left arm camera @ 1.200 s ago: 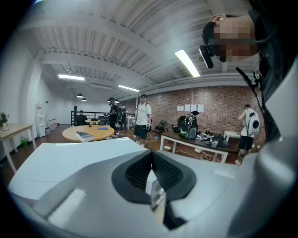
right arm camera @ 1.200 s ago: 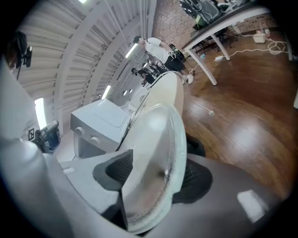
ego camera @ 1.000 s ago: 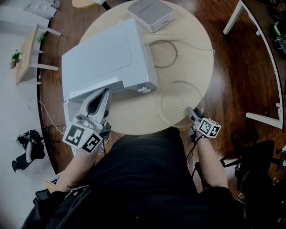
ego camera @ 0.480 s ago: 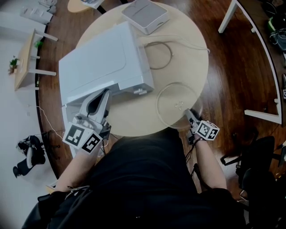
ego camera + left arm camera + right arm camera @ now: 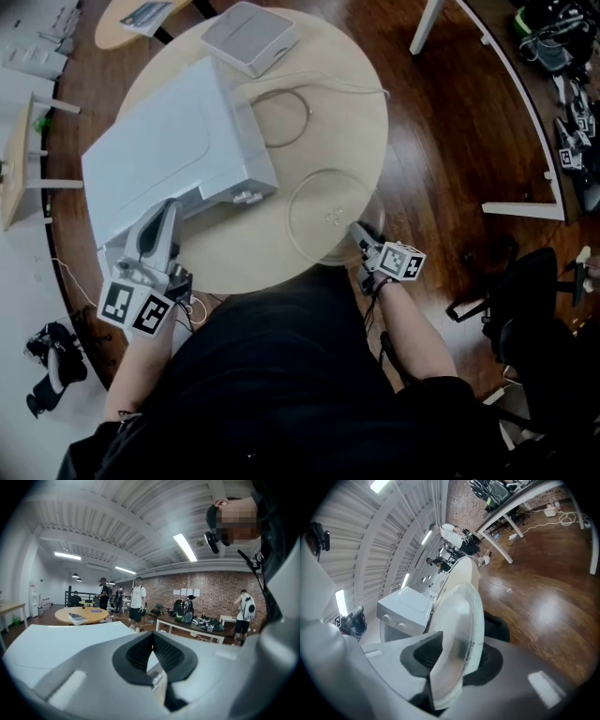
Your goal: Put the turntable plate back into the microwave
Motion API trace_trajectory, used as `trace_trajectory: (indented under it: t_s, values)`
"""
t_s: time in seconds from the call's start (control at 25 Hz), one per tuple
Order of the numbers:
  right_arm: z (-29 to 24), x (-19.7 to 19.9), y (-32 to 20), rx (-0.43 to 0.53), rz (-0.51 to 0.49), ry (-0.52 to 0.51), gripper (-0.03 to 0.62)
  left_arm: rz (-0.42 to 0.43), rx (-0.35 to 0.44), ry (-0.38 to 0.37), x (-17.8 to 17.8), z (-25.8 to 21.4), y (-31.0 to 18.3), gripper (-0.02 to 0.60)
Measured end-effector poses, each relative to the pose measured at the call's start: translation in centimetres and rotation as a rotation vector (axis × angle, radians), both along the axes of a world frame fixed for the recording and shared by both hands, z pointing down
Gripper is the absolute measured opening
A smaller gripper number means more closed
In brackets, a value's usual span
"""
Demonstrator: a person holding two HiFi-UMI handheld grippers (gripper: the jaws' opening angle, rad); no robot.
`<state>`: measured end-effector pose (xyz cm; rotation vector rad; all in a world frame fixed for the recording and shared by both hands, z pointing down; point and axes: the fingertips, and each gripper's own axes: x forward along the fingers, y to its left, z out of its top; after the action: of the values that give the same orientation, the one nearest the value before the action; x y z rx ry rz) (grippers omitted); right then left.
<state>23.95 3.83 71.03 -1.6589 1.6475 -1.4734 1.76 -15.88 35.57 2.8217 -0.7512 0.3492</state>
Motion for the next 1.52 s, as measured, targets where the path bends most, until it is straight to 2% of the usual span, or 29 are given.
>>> trace_trajectory:
  t_s: [0.2, 0.96, 1.52]
  values:
    - [0.2, -1.1, -0.4, 0.009, 0.014, -0.044, 0.113, 0.003, 0.018, -0.007, -0.2, -0.4, -0.2, 0.006]
    - [-2.7, -0.4, 0.8, 0.046, 0.096, -0.076, 0.057, -0.002, 0.013, 0.075, -1.4, -0.5, 0.3, 0.006]
    - [-4.7, 0.9, -1.2, 0.110, 0.102, -0.202, 0.024, -0.103, 0.029, 0.104, -2.9, -0.9, 2.5, 0.006]
